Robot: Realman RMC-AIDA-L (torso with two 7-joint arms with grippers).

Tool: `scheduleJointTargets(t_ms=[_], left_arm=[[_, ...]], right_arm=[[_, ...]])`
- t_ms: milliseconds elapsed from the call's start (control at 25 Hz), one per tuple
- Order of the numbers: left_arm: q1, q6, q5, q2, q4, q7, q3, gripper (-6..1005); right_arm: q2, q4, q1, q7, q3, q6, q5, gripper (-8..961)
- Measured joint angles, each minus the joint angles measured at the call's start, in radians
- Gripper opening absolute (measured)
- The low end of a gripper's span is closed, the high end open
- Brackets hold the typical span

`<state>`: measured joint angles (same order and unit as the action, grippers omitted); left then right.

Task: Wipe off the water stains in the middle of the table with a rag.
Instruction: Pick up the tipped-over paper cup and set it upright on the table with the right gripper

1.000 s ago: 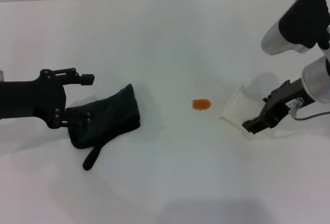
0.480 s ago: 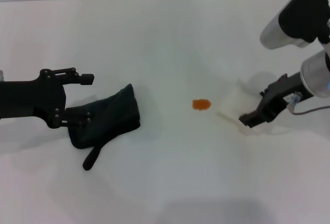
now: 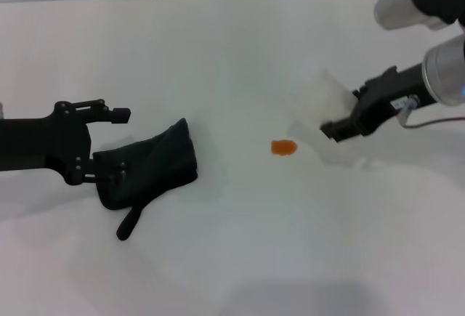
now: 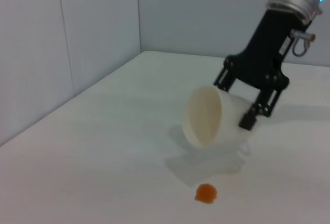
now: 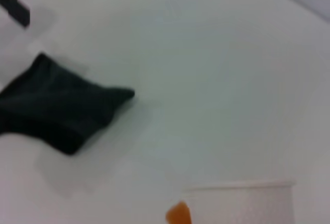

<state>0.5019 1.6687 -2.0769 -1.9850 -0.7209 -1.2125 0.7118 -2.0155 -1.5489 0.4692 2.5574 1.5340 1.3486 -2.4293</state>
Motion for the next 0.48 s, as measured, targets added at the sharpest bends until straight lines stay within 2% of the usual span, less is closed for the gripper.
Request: scheduleJointTargets(t_ms=[240,480], left_arm=[[-0.002,-0.003,-0.004,0.000,0.000,0.005,0.000,812],[-0.009,-0.003,-0.005,-0.002,0.002,0.014,0.003,811]], right_arm=[[0.001,0.007,-0.047,-0.107,-0.073,-0.078,0.136,690],[0.003,0.091,-0.131,-0.347,-0.141,-0.178,0.404,690]])
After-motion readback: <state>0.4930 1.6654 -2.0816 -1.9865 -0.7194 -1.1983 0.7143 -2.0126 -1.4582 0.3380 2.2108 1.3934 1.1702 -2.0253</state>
